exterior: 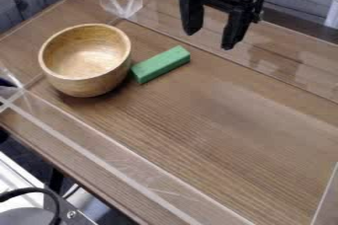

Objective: Put the green block in the brown bowl

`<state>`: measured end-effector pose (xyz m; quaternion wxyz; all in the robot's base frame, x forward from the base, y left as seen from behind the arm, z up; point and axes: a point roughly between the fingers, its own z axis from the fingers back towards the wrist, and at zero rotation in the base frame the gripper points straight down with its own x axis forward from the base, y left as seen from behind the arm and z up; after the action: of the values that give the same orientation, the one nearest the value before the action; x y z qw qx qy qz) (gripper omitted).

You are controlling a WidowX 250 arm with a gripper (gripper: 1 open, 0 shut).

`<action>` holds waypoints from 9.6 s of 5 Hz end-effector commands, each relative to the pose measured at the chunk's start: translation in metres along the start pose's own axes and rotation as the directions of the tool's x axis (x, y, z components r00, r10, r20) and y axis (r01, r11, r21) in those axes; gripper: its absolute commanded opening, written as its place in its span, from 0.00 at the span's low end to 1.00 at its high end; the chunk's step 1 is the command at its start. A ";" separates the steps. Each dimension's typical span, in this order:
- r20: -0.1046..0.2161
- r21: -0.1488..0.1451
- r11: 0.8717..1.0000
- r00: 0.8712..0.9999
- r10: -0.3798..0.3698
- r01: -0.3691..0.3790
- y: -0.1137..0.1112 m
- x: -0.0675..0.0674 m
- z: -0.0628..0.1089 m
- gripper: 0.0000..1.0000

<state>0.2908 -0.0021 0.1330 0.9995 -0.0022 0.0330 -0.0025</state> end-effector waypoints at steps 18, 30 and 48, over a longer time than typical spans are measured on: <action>0.029 -0.032 0.997 0.997 0.065 -0.064 0.090 0.056 -0.094 1.00; -0.093 -0.140 0.959 0.967 0.236 -0.247 0.179 -0.006 0.011 0.00; 0.047 -0.130 0.976 0.982 0.181 -0.173 0.221 0.000 -0.058 1.00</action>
<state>0.2828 0.2068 0.0549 0.9921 -0.0822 0.0333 0.0883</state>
